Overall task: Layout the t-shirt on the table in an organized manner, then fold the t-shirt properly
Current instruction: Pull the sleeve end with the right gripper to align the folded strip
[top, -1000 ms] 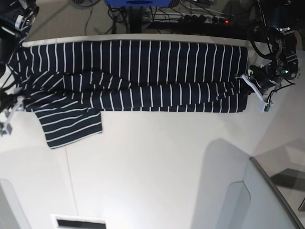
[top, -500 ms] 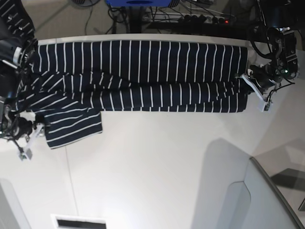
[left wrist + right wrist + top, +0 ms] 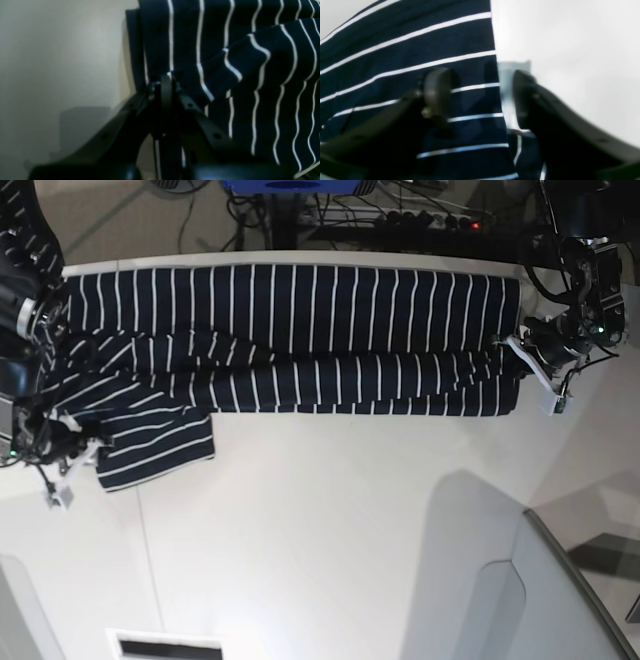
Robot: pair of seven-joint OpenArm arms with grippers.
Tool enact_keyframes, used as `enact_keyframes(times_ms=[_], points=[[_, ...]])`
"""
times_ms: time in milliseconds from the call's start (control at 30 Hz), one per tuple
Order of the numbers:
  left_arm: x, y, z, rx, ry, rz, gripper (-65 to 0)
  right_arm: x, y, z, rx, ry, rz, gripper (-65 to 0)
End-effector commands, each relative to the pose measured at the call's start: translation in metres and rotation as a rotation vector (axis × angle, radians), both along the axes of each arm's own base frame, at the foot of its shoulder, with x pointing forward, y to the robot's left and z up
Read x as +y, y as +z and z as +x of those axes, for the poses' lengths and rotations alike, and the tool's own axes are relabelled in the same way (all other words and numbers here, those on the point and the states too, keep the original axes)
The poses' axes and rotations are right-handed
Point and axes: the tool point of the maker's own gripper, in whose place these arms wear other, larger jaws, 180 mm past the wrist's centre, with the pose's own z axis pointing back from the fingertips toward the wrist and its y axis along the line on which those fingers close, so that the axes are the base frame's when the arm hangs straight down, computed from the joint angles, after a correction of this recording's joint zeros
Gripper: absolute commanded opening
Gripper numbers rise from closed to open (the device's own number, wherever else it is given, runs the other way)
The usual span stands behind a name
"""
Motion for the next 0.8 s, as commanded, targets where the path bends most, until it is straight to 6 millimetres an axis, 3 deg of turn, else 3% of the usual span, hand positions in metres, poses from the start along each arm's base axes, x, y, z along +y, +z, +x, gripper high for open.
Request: enact_keyframes(times_ms=[0,67,100,267,500,600,767], points=[[0.006,0.013,0.012,-0.048,-0.003,0.011,-65.0,-0.007,0.011,0.011,-0.025,0.0,-0.011,-46.5],[0.006,0.013,0.012,-0.048,-0.003,0.011,-65.0,-0.007,0.011,0.011,-0.024,-0.002,-0.01,-64.1],[0.006,0.013,0.012,-0.048,-0.003,0.011,-65.0,-0.008,0.012,0.011,-0.021,-0.002,-0.012,-65.0],[0.006,0.014,0.012,-0.05,-0.004,0.01,-65.0,-0.015,0.026,0.019,-0.023,0.006,-0.048,-65.0],[0.004,0.024,0.019,-0.079,-0.019,0.021,-65.0,-0.027,0.088,0.028,-0.082,0.079,-0.23,-65.0],[0.003,0.027,0.021,-0.088,-0.024,0.024,-65.0,-0.03,0.112,0.015,-0.072,0.104,-0.327,-65.0],[0.003,0.027,0.022,-0.089,-0.025,0.025,-65.0,-0.034,0.14,-0.025,-0.056,0.096,-0.464,-65.0]])
